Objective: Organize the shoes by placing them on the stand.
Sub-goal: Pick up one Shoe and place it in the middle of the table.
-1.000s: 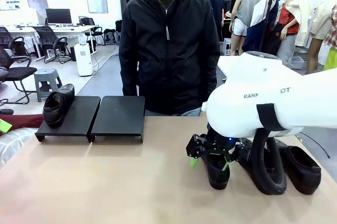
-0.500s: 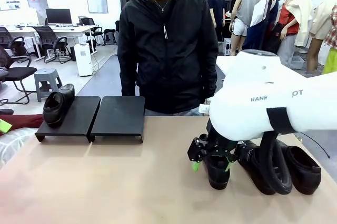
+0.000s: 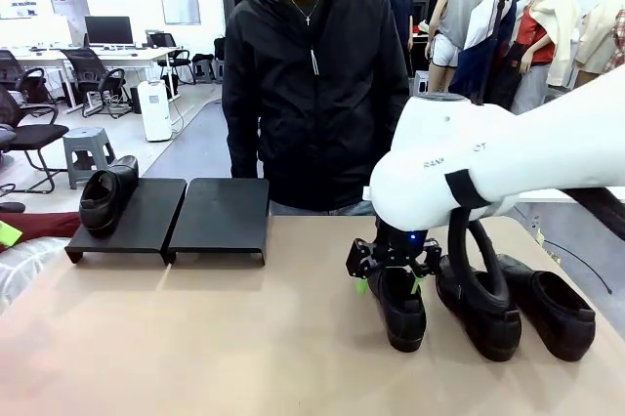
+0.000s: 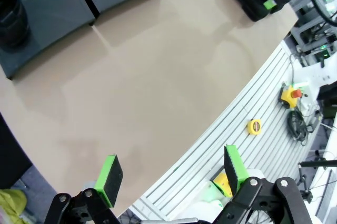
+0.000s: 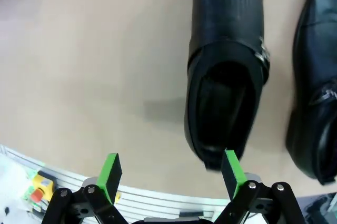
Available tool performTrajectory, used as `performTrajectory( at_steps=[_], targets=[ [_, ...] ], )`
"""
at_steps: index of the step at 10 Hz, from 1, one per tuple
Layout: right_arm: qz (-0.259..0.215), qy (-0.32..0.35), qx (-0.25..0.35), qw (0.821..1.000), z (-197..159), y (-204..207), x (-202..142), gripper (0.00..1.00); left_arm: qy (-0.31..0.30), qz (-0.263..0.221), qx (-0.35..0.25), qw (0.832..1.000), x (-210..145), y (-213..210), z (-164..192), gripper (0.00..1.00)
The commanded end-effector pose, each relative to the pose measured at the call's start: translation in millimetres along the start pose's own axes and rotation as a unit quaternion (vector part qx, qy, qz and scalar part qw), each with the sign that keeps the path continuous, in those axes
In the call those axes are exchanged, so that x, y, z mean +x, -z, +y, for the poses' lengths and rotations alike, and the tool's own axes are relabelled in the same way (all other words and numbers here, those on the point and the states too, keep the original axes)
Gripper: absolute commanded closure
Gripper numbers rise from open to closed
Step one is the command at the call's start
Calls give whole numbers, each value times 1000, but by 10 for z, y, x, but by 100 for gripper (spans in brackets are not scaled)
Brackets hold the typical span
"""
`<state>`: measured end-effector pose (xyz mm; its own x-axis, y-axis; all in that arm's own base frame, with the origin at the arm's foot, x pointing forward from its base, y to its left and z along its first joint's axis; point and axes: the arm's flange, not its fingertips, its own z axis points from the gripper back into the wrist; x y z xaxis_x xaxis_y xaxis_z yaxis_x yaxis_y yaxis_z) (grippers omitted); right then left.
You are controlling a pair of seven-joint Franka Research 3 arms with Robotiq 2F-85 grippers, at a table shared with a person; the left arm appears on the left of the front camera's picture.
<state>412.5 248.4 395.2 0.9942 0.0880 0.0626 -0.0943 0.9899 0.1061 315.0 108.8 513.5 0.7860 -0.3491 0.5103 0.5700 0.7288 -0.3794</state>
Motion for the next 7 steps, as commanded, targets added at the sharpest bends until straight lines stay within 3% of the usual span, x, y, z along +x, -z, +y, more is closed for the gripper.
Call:
performTrajectory(
  at_steps=[1, 3, 7],
  targets=[
    [-2, 30, 5, 1000, 142, 200, 256, 0, 11, 2, -2, 1000, -27, -17, 21, 0],
    [-27, 63, -25, 997, 136, 441, 432, 0, 11, 2, -2, 1000, -27, -17, 21, 0],
    [-32, 77, -24, 996, 92, 672, 510, 0, 11, 2, -2, 1000, -27, -17, 21, 0]
  ],
)
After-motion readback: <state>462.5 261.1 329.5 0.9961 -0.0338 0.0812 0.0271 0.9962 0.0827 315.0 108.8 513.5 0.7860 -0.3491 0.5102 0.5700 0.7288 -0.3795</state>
